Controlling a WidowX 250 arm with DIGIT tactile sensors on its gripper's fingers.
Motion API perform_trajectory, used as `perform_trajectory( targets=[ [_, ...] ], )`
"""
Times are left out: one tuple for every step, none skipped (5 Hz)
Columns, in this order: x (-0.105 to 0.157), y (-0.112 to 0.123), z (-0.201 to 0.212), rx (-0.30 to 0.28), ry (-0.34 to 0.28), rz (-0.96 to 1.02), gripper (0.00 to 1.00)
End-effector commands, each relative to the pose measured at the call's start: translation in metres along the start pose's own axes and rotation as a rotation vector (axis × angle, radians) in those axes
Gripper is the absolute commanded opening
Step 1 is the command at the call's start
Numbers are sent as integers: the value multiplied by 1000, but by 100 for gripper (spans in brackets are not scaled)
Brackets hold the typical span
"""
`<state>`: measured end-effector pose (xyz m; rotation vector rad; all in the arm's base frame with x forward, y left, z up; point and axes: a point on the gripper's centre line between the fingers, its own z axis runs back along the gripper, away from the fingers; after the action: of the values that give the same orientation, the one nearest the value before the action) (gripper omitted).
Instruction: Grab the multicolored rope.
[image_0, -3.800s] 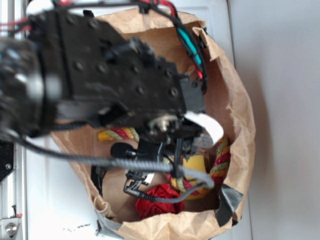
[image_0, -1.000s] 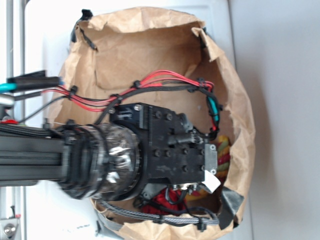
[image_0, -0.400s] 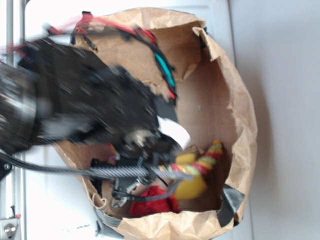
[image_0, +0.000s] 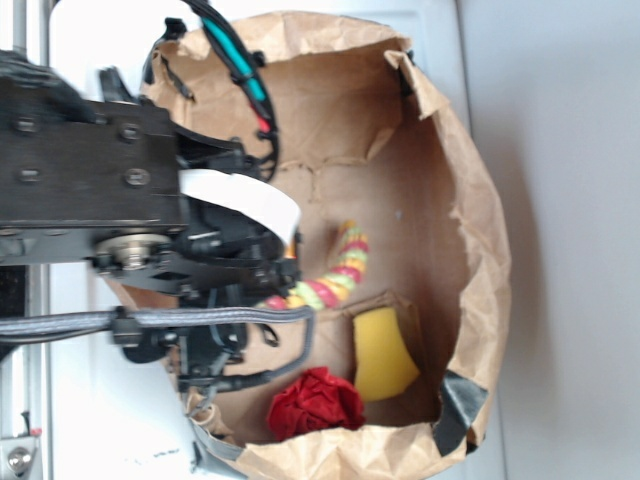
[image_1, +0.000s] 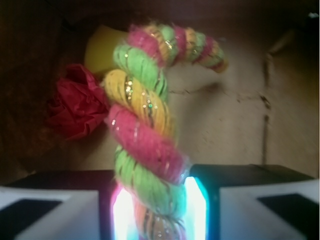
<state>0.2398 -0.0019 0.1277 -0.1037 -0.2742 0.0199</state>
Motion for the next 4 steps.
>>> perform_trajectory(
  targets=[
    [21, 5, 43, 118, -46, 8, 0],
    [34, 6, 46, 130, -7, 19, 0],
    [44, 13, 45, 154, 24, 56, 0],
    [46, 13, 44, 161, 32, 57, 0]
  ],
)
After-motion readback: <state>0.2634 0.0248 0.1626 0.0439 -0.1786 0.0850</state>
